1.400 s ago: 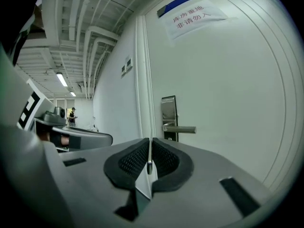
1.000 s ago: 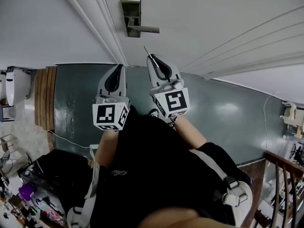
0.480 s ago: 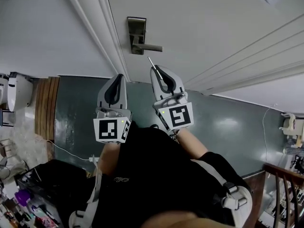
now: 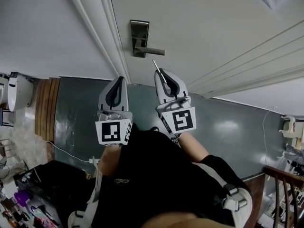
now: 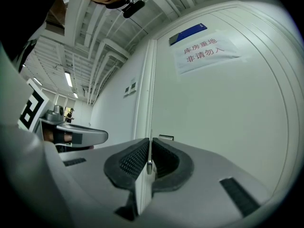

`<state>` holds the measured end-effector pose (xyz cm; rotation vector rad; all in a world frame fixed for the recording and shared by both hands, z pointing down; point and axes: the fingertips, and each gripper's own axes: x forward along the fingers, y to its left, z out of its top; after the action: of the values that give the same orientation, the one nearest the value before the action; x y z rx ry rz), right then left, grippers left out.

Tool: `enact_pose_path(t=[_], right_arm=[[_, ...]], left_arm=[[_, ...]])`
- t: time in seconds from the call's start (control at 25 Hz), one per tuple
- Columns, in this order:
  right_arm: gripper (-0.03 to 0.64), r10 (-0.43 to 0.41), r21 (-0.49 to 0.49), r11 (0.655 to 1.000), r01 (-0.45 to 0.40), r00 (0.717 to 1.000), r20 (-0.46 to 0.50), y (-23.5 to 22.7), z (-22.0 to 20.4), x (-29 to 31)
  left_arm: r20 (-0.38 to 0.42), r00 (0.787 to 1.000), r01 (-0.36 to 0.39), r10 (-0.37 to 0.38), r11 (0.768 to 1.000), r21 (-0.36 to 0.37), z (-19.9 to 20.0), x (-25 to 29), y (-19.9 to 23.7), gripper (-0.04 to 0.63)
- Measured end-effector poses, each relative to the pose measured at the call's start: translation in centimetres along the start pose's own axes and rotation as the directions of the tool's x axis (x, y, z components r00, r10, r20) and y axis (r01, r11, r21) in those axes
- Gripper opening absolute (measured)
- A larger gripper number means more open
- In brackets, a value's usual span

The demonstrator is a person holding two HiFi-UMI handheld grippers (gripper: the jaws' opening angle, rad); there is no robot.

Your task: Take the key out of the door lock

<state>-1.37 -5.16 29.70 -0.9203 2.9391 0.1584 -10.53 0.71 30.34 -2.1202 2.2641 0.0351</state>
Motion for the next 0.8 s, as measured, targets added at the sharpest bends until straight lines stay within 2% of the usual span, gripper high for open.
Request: enact_pose_path(t=[0.8], right_arm=[[0.031, -0.004, 0.008, 1.0, 0.004, 1.0, -0.006, 0.21, -0.18, -0.01]], left_arm=[[-0.012, 1.0, 0.022, -0.022, 1.0, -0.016, -0.66, 0.12, -0.11, 0.023]])
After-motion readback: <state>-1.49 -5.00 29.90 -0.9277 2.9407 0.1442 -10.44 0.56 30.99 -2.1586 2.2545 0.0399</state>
